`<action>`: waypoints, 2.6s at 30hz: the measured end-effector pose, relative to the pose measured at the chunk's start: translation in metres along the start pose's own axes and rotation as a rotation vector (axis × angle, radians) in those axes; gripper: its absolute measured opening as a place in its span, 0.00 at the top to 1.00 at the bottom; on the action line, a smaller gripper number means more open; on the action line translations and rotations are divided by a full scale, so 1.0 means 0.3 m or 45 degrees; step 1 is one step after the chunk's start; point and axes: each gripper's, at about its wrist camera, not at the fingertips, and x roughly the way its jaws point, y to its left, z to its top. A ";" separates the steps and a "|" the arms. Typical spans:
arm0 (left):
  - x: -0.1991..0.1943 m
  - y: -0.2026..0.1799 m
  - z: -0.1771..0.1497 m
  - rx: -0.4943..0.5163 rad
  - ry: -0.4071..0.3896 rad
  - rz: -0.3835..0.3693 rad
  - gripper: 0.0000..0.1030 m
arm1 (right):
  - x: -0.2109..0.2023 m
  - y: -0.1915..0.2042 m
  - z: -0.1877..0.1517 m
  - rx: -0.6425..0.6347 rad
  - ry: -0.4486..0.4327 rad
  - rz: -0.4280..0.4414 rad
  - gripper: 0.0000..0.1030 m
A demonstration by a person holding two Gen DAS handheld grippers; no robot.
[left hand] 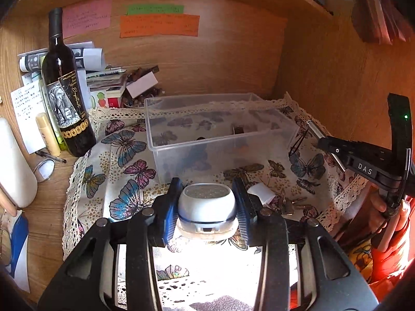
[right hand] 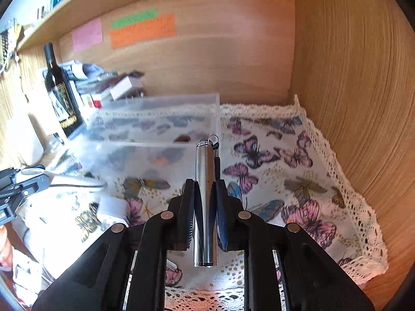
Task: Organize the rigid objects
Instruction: 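Carry the white device into the box with the left tool while the right drops the silver tube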
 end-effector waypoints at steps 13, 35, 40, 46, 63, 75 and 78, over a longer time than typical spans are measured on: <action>-0.078 -0.007 0.166 0.033 -0.173 0.008 1.00 | -0.054 0.019 0.120 -0.019 -0.166 0.051 0.86; 0.282 -0.042 -0.012 0.168 0.293 -0.032 0.51 | 0.070 0.008 0.136 -0.021 -0.090 0.098 0.86; 0.359 -0.040 -0.043 0.170 0.378 -0.033 0.62 | 0.090 0.001 0.125 -0.016 -0.062 0.102 0.86; 0.330 -0.044 -0.036 0.157 0.326 -0.007 0.65 | 0.092 0.009 0.116 -0.028 -0.056 0.109 0.86; 0.023 0.081 0.291 0.022 -0.176 0.072 0.66 | 0.105 0.023 0.260 -0.085 -0.151 0.094 0.86; 0.204 0.127 0.366 0.040 -0.133 0.150 0.66 | 0.263 0.078 0.278 -0.131 -0.045 0.139 0.86; 0.263 0.109 0.351 0.082 -0.083 0.154 0.66 | 0.326 0.083 0.264 -0.138 0.016 0.132 0.86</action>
